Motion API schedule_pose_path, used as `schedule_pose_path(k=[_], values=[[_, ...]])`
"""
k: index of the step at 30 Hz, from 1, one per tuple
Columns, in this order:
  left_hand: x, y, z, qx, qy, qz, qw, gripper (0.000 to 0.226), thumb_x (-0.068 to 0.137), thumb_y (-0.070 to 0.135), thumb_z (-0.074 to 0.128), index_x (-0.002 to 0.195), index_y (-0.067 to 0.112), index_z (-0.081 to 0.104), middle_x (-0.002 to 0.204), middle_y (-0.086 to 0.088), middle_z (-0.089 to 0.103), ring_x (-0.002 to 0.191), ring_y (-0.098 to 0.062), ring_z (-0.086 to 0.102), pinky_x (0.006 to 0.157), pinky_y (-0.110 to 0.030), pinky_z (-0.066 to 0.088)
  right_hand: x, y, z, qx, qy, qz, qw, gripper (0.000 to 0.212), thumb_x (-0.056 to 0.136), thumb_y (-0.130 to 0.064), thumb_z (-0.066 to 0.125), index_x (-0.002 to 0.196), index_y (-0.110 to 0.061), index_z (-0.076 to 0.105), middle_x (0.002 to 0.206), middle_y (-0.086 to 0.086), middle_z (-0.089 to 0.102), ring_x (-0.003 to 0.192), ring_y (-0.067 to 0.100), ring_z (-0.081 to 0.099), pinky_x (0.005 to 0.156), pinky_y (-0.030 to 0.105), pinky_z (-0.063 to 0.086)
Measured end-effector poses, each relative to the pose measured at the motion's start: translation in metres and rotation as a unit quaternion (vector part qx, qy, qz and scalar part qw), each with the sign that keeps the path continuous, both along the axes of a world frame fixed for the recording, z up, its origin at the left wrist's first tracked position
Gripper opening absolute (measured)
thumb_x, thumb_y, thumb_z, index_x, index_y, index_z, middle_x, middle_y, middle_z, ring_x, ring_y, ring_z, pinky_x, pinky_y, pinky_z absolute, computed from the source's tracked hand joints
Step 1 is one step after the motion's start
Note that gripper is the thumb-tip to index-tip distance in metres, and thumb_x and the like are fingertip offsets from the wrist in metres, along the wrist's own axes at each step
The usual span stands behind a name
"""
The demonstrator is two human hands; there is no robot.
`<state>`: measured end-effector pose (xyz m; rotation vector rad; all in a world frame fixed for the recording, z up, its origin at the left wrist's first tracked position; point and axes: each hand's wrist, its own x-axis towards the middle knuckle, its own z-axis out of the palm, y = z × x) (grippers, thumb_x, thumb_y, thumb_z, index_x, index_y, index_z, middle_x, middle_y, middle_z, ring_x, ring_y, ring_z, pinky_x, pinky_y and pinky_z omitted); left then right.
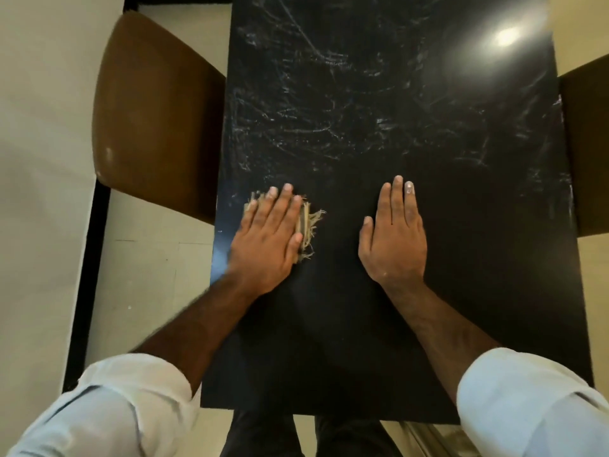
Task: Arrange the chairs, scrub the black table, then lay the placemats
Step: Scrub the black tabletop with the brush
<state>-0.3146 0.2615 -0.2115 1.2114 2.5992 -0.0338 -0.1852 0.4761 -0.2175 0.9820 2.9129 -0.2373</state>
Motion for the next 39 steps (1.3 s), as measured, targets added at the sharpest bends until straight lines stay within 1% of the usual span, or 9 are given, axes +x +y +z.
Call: schedule_pose_path(k=[6, 10, 14, 19, 23, 26, 30, 34, 39], values=[[-0.050, 0.044, -0.005, 0.035, 0.029, 0.098, 0.994, 0.072, 0.114, 0.051, 0.013, 0.177, 0.018, 0.001, 0.186, -0.006, -0.008, 0.172, -0.028, -0.006, 0.138, -0.058, 0.008, -0.002, -0.001, -0.004, 0.014, -0.007, -0.003, 1.000, 0.073, 0.113, -0.041, 0.038, 0.174, -0.004, 0.020, 0.184, 0.016, 0.010, 0.172, 0.032, 0.006, 0.134, 0.052, 0.028], [-0.030, 0.078, -0.008, 0.057, 0.013, 0.036, 0.998, 0.071, 0.115, 0.049, 0.017, 0.177, 0.017, 0.003, 0.185, -0.009, -0.008, 0.172, -0.031, -0.005, 0.137, -0.059, 0.010, -0.001, -0.003, -0.004, 0.019, -0.007, -0.001, 1.000, 0.073, 0.113, -0.040, 0.040, 0.174, -0.004, 0.020, 0.184, 0.015, 0.010, 0.172, 0.031, 0.006, 0.134, 0.052, 0.027], [-0.003, 0.034, -0.005, 0.031, -0.016, -0.021, 0.999, 0.072, 0.116, 0.050, 0.018, 0.177, 0.020, -0.003, 0.185, -0.006, -0.015, 0.171, -0.027, -0.012, 0.137, -0.057, 0.009, -0.001, -0.002, -0.002, 0.018, -0.005, 0.004, 1.000, 0.073, 0.113, -0.039, 0.041, 0.174, -0.004, 0.019, 0.184, 0.016, 0.010, 0.172, 0.032, 0.006, 0.134, 0.054, 0.028], [-0.033, -0.040, 0.001, -0.001, -0.007, 0.098, 0.995, 0.071, 0.115, 0.051, 0.012, 0.177, 0.021, -0.006, 0.185, -0.004, -0.017, 0.171, -0.026, -0.014, 0.138, -0.056, 0.006, -0.003, -0.003, 0.000, 0.013, -0.007, -0.003, 1.000, 0.073, 0.113, -0.039, 0.041, 0.174, -0.004, 0.020, 0.184, 0.016, 0.011, 0.172, 0.032, 0.007, 0.133, 0.053, 0.030], [-0.067, 0.003, -0.005, 0.025, 0.017, 0.147, 0.989, 0.071, 0.116, 0.051, 0.014, 0.177, 0.019, 0.000, 0.185, -0.008, -0.009, 0.172, -0.029, -0.007, 0.137, -0.060, 0.009, -0.003, -0.002, -0.002, 0.015, -0.005, -0.009, 1.000, 0.073, 0.112, -0.040, 0.039, 0.174, -0.005, 0.020, 0.184, 0.015, 0.010, 0.172, 0.031, 0.006, 0.133, 0.052, 0.030], [-0.071, 0.063, -0.009, 0.050, 0.022, 0.120, 0.991, 0.071, 0.115, 0.050, 0.016, 0.177, 0.017, 0.002, 0.185, -0.011, -0.006, 0.171, -0.032, -0.005, 0.136, -0.062, 0.009, -0.003, -0.002, -0.004, 0.014, -0.002, -0.009, 1.000, 0.074, 0.112, -0.040, 0.039, 0.174, -0.005, 0.020, 0.185, 0.015, 0.009, 0.172, 0.031, 0.005, 0.133, 0.052, 0.030], [-0.032, 0.124, -0.006, 0.068, 0.018, 0.027, 0.997, 0.072, 0.114, 0.048, 0.020, 0.177, 0.016, 0.006, 0.185, -0.012, -0.004, 0.171, -0.034, -0.003, 0.136, -0.063, 0.011, 0.000, -0.001, -0.006, 0.021, 0.005, -0.003, 1.000, 0.074, 0.111, -0.039, 0.039, 0.174, -0.005, 0.020, 0.185, 0.015, 0.009, 0.172, 0.030, 0.005, 0.135, 0.050, 0.026], [-0.012, 0.090, -0.012, 0.044, 0.005, -0.035, 0.998, 0.071, 0.116, 0.050, 0.019, 0.177, 0.020, -0.002, 0.185, -0.008, -0.013, 0.171, -0.030, -0.009, 0.137, -0.059, 0.007, 0.000, -0.001, -0.005, 0.016, 0.006, -0.004, 1.000, 0.074, 0.111, -0.038, 0.038, 0.174, -0.004, 0.022, 0.184, 0.015, 0.010, 0.172, 0.030, 0.005, 0.135, 0.049, 0.027], [-0.036, 0.037, -0.009, 0.023, 0.009, 0.035, 0.999, 0.071, 0.116, 0.050, 0.018, 0.177, 0.021, -0.004, 0.185, -0.005, -0.014, 0.171, -0.028, -0.011, 0.138, -0.058, 0.006, -0.001, 0.000, -0.002, 0.000, 0.003, -0.008, 1.000, 0.074, 0.110, -0.039, 0.039, 0.174, -0.005, 0.022, 0.184, 0.015, 0.010, 0.172, 0.031, 0.006, 0.134, 0.050, 0.030]])
